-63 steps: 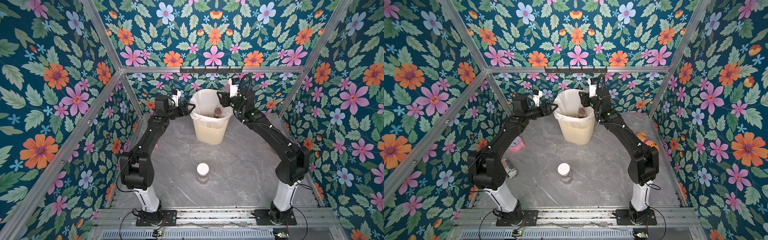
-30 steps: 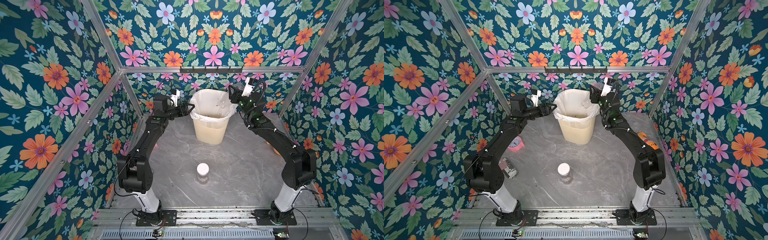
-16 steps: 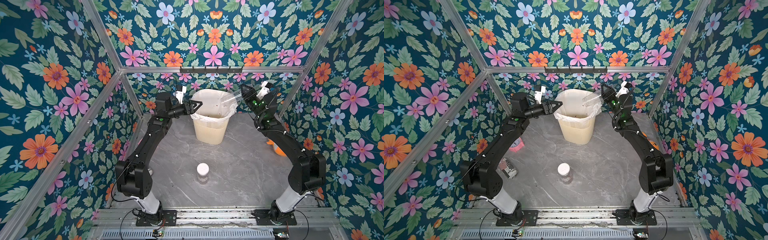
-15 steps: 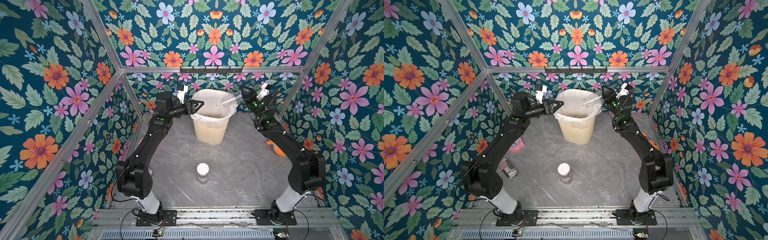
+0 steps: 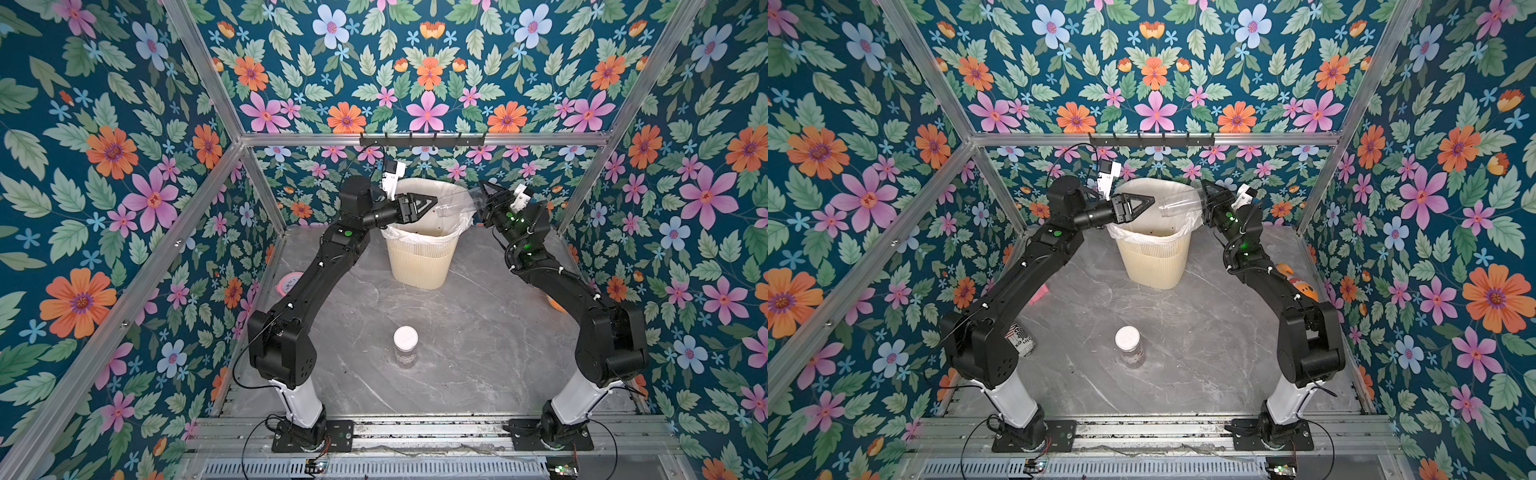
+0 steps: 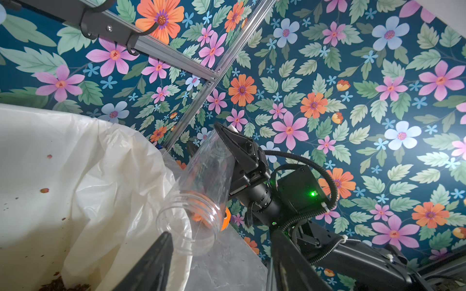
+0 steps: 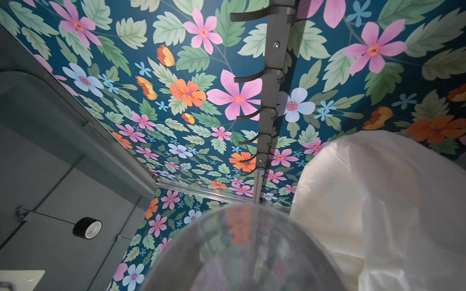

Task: Empty the moldy dried flower tea in the jars
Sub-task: Place the jar at the center of the board.

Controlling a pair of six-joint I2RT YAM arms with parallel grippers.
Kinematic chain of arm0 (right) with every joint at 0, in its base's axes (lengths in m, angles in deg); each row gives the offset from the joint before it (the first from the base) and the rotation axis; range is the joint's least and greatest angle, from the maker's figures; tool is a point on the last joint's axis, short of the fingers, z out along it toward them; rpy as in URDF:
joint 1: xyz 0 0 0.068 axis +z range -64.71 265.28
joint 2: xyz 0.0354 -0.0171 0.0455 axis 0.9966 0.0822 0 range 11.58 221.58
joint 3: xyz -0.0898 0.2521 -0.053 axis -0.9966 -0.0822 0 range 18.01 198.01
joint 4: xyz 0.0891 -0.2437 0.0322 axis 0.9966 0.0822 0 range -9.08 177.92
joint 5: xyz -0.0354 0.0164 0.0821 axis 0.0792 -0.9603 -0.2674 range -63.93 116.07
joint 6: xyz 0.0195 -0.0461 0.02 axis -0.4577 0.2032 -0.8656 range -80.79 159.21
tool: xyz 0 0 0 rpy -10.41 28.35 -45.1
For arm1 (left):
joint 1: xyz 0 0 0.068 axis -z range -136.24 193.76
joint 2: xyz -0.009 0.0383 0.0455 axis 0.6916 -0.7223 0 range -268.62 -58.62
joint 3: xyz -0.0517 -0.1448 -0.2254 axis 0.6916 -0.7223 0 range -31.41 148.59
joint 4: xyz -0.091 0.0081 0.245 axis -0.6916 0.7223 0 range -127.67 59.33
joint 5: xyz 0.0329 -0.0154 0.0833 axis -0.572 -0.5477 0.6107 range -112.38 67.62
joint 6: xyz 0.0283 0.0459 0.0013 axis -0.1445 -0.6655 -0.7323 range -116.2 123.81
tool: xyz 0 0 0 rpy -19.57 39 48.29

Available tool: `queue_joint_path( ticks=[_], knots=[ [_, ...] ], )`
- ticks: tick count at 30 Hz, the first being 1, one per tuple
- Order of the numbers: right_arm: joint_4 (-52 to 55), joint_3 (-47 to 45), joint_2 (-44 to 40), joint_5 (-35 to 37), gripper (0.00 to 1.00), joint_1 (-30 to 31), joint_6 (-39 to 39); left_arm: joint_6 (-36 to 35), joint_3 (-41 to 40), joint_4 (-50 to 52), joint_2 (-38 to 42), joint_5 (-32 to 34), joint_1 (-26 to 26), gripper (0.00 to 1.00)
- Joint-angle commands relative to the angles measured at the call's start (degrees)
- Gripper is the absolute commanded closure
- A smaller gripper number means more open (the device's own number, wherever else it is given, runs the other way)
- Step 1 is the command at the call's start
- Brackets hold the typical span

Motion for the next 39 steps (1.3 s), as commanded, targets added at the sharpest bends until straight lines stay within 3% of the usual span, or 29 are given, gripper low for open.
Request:
queue_joint_path(
  ticks=[1,11,23,28,31,39],
  knots=[
    [-5.9,-0.3,-0.7,-1.3,0.55,0.0,-4.2,1.4,1.5,-0.5,-0.9,-0.6,0.8,0.37],
    [-6.3,-1.4,-1.8,-2.2,0.55,-0.1,-4.3,2.7,2.9,-0.8,-2.3,-0.7,2.7,0.43],
    [-5.6,-3.3,-4.7,-2.5,0.56,0.1,-3.2,2.8,5.5,0.0,-4.2,-1.3,4.2,0.69],
    [-5.0,-3.4,-5.7,-3.1,0.55,0.1,-2.4,3.0,5.7,0.1,-4.2,-1.2,4.3,0.88],
    [-4.9,-3.7,-6.2,-3.3,0.5,0.1,-1.9,3.5,5.6,-0.6,-3.9,-1.6,4.3,1.0],
    [-2.0,-3.9,-9.1,-4.3,0.16,-1.1,1.8,4.6,4.9,-3.2,-2.4,-4.2,4.3,1.0]
  ],
)
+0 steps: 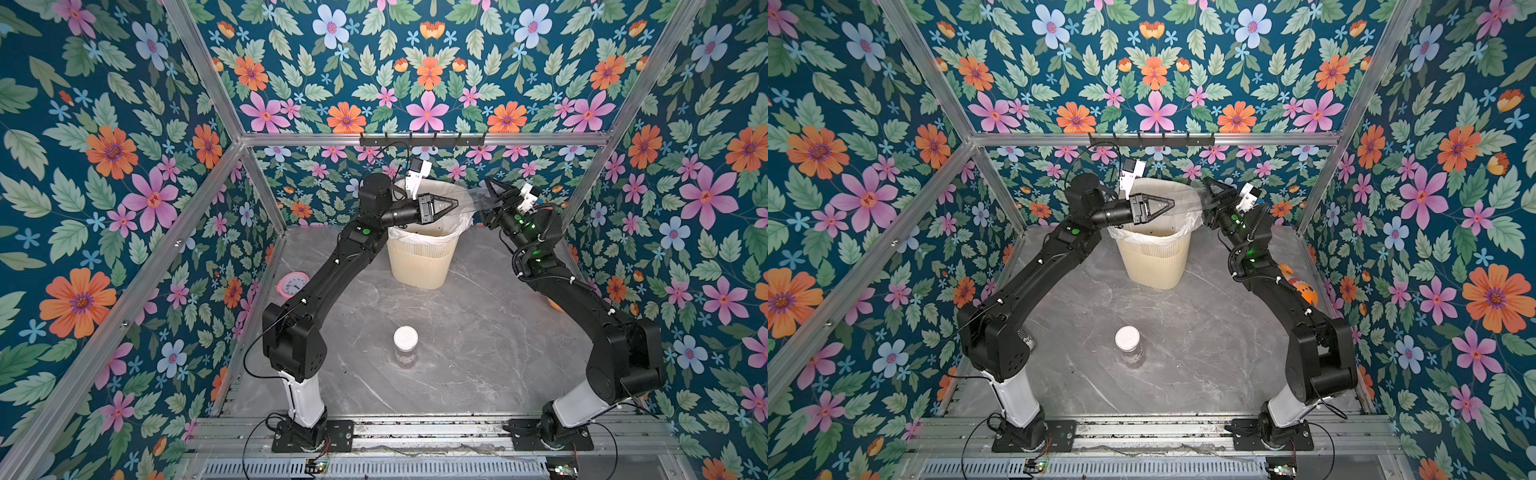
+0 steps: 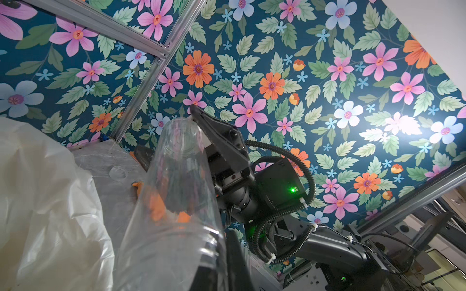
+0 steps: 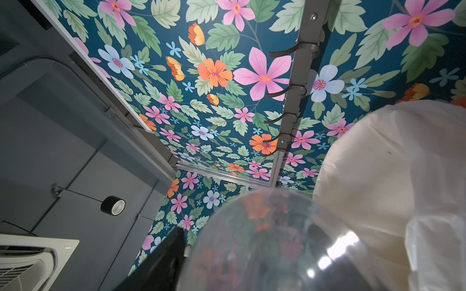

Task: Empty the moldy dried flower tea in the jars
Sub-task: Place the jar at the center of the board.

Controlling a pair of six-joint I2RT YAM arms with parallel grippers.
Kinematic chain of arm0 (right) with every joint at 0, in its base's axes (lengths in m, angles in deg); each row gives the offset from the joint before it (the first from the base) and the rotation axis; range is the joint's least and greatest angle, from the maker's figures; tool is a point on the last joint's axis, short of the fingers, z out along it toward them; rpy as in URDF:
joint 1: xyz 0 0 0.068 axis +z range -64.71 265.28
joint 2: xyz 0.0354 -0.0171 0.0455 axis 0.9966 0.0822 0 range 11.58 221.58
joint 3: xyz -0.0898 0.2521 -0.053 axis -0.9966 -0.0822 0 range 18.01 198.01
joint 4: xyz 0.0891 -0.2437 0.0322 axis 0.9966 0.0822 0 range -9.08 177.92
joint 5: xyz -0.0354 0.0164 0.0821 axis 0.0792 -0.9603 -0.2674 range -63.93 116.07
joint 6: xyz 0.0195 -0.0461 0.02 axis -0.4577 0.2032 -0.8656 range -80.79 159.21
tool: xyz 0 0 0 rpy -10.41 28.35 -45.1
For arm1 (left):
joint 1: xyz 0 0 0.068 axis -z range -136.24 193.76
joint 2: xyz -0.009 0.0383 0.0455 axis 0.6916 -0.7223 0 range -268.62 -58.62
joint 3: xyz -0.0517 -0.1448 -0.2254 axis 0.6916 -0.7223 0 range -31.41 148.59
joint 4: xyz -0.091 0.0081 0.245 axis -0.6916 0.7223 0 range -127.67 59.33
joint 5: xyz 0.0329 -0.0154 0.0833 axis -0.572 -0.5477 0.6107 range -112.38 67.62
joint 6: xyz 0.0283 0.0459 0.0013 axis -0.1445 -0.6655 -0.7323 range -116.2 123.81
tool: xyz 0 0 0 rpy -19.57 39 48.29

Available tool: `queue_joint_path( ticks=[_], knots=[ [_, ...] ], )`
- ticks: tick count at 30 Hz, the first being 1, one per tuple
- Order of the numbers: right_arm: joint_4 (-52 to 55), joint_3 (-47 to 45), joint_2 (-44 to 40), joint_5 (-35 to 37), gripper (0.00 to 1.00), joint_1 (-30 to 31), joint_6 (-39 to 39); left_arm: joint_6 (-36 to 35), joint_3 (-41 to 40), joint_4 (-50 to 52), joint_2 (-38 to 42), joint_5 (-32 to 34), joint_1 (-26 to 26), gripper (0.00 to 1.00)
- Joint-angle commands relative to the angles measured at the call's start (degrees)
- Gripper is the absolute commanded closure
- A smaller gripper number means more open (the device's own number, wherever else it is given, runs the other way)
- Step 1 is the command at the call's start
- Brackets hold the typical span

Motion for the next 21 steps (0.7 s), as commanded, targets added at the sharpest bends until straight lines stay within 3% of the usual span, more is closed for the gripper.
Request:
queue_joint_path(
  ticks=[1,9,17,21],
  knots=[
    [-2.2,-1.0,-2.3,0.0,0.13,-0.9,2.7,-0.1,-0.3,-0.9,0.9,1.1,-0.2,1.0],
    [5.4,-9.6,-10.8,0.2,0.06,-7.7,5.9,-3.1,-0.7,3.9,3.7,0.8,-0.9,1.0],
    [22.4,-13.3,-21.4,1.4,0.05,-12.8,19.4,-7.5,-5.1,12.6,9.7,-2.6,-0.8,1.0],
    [28.7,-12.6,-23.9,2.7,0.05,-12.8,25.8,-13.1,-5.8,24.8,11.2,0.4,-0.3,1.0]
  ],
)
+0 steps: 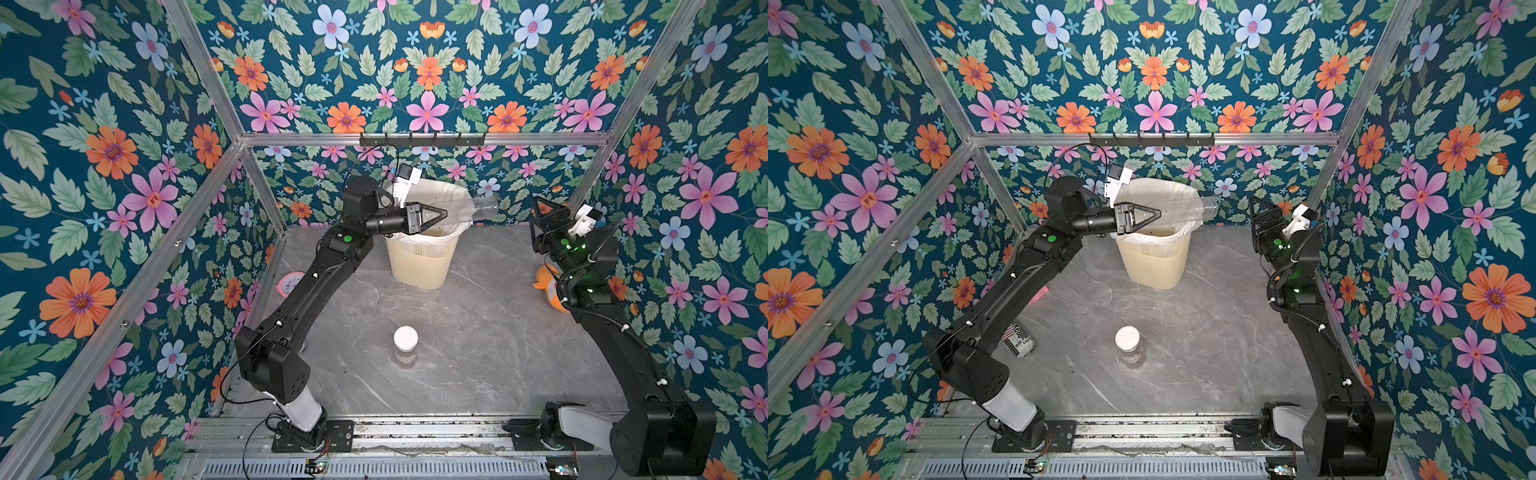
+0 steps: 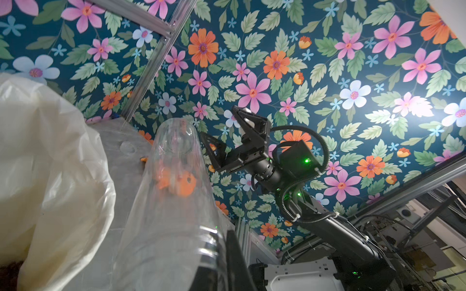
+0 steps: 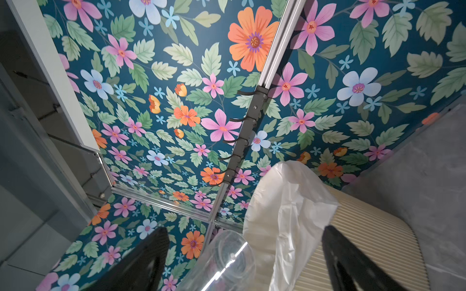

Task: Empty the moldy dried flower tea in the jars
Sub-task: Place the jar at the center of the board.

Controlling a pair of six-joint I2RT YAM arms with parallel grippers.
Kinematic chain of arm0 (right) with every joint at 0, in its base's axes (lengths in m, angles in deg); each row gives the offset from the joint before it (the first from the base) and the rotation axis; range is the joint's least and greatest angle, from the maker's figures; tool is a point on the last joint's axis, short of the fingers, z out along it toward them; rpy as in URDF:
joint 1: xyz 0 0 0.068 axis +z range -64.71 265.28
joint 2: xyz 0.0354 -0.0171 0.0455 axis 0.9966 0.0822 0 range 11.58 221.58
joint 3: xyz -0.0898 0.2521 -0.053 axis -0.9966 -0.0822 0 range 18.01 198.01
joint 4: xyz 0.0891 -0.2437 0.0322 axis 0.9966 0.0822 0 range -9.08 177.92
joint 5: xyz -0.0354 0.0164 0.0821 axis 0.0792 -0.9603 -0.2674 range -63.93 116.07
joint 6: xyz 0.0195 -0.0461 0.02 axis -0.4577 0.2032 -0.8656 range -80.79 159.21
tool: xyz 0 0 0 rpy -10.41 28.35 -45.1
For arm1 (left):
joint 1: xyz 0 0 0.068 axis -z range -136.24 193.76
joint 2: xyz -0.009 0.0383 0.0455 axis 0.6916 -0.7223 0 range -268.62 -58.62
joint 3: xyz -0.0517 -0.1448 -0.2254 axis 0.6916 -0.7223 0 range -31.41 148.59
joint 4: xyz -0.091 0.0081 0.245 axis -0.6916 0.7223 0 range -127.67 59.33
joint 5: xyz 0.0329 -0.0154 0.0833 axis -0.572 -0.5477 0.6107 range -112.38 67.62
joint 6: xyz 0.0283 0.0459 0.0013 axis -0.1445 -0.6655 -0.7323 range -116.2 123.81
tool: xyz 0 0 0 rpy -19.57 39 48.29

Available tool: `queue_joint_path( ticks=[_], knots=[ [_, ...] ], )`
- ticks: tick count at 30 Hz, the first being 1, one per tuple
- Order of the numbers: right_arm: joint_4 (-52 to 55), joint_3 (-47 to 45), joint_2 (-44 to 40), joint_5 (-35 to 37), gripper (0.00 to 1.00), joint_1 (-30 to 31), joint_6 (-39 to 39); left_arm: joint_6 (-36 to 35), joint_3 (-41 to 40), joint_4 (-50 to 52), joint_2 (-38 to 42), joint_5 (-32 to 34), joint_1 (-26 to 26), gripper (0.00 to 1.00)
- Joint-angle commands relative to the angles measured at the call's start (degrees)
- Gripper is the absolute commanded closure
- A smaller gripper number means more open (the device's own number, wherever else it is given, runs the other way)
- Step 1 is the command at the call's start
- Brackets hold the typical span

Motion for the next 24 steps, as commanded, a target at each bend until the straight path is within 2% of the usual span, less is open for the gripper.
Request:
queue_joint_path(
  ticks=[1,7,15,21,24],
  knots=[
    [7.1,0.3,-1.2,1.6,0.05,-0.2,7.6,-7.3,0.1,12.6,0.6,2.6,0.5,1.0],
    [11.0,0.5,-2.8,2.3,0.05,-0.4,11.1,-16.8,1.3,31.1,0.5,14.2,1.2,1.0],
    [12.4,0.7,-2.8,2.4,0.05,-0.5,12.5,-22.2,-4.0,42.0,2.9,21.7,2.4,1.0],
    [11.7,0.9,-1.3,0.1,0.05,-0.5,12.3,-25.8,-5.5,53.5,2.4,38.9,1.6,1.0],
    [12.7,1.0,-0.9,-1.1,0.05,-0.5,13.3,-26.0,-8.5,54.2,1.9,42.2,-1.8,1.0]
  ],
)
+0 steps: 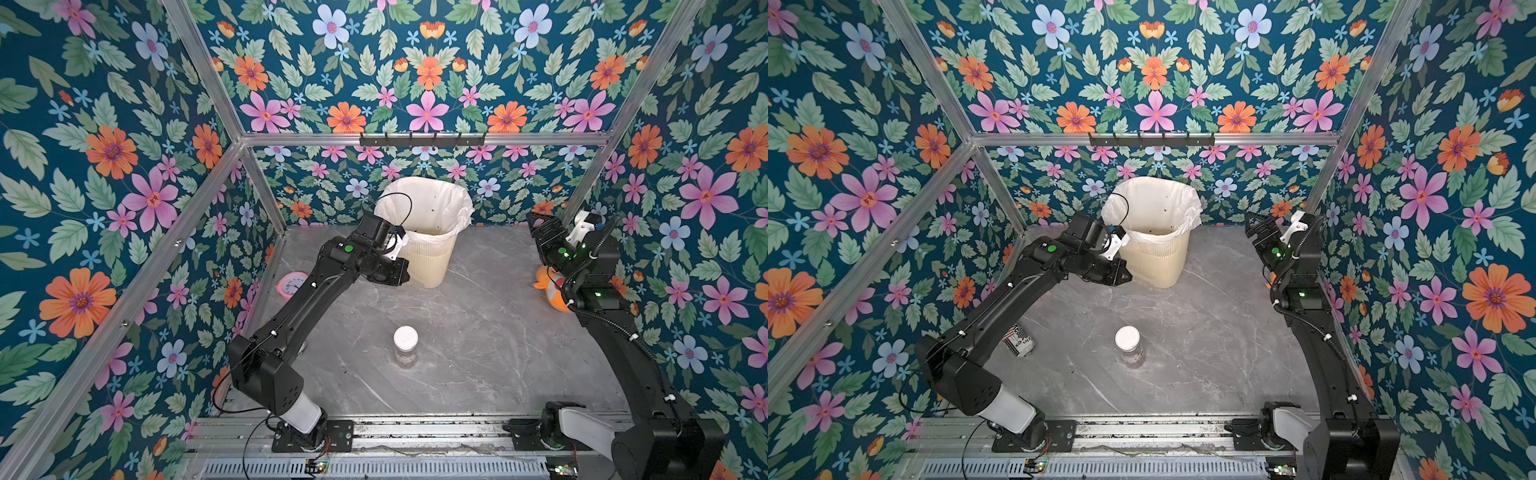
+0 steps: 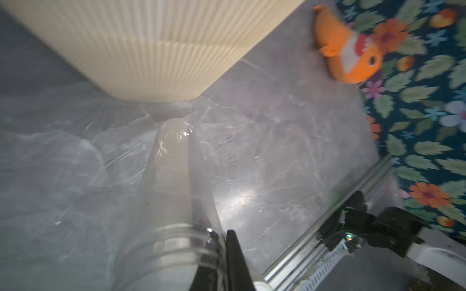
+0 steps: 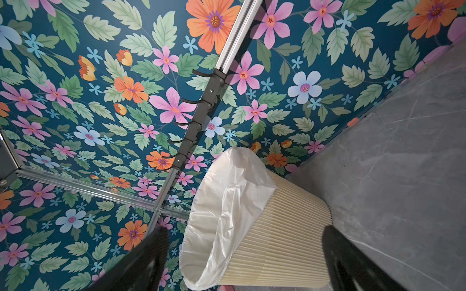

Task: Empty the moldy dried flower tea in the jars
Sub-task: Place the jar at the center of the board.

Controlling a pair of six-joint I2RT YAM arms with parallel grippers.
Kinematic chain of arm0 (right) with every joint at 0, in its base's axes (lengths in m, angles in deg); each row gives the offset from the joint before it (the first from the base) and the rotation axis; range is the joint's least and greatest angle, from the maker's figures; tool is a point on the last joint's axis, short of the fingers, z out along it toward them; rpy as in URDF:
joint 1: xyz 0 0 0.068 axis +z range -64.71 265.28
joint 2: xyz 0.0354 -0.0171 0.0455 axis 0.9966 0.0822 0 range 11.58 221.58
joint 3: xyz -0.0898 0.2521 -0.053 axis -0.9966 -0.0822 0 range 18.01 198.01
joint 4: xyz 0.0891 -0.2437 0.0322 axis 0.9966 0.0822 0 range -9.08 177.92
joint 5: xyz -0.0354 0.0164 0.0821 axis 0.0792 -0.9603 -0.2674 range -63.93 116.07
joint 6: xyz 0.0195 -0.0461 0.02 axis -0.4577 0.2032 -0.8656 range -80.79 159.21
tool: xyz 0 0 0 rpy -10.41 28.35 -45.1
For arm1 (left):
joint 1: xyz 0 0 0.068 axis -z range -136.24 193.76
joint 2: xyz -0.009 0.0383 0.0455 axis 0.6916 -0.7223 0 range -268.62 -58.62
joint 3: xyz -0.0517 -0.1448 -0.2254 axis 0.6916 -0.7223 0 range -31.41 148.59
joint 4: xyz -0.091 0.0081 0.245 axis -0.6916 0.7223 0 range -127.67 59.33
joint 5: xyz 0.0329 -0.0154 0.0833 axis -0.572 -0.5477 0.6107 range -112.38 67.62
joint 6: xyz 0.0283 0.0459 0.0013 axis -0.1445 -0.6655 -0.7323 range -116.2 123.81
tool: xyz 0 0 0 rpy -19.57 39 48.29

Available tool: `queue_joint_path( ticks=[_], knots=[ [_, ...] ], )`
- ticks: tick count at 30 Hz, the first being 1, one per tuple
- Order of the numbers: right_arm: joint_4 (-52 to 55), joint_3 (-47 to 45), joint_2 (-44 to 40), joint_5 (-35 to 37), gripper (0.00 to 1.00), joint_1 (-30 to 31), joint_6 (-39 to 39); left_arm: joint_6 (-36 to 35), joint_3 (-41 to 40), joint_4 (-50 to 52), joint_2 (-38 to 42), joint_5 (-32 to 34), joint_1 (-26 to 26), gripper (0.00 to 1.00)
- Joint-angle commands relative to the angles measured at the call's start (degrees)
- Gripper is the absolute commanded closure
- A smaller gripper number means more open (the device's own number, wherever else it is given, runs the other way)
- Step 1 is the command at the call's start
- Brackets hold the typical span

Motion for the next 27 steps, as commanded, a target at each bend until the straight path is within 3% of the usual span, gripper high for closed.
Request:
queue_joint_path(
  ticks=[1,5,9,17,27],
  knots=[
    [0.6,0.5,-0.1,-1.8,0.05,0.0,2.2,-1.9,-2.6,3.9,0.0,7.9,-3.5,1.0],
    [4.6,1.3,-0.8,-1.9,0.05,0.0,6.5,-1.4,-6.0,0.8,0.5,5.8,-9.2,1.0],
    [6.6,0.9,-1.6,-1.4,0.05,0.0,8.6,-2.5,-4.1,3.6,-2.2,7.3,-13.1,1.0],
    [5.8,-0.5,-1.5,-1.3,0.05,0.1,9.1,-4.4,0.7,12.1,-7.0,6.7,-16.6,1.0],
    [1.3,-2.1,0.3,-3.5,0.05,0.0,7.9,-6.2,-0.4,13.1,-8.6,3.7,-19.0,1.0]
  ],
)
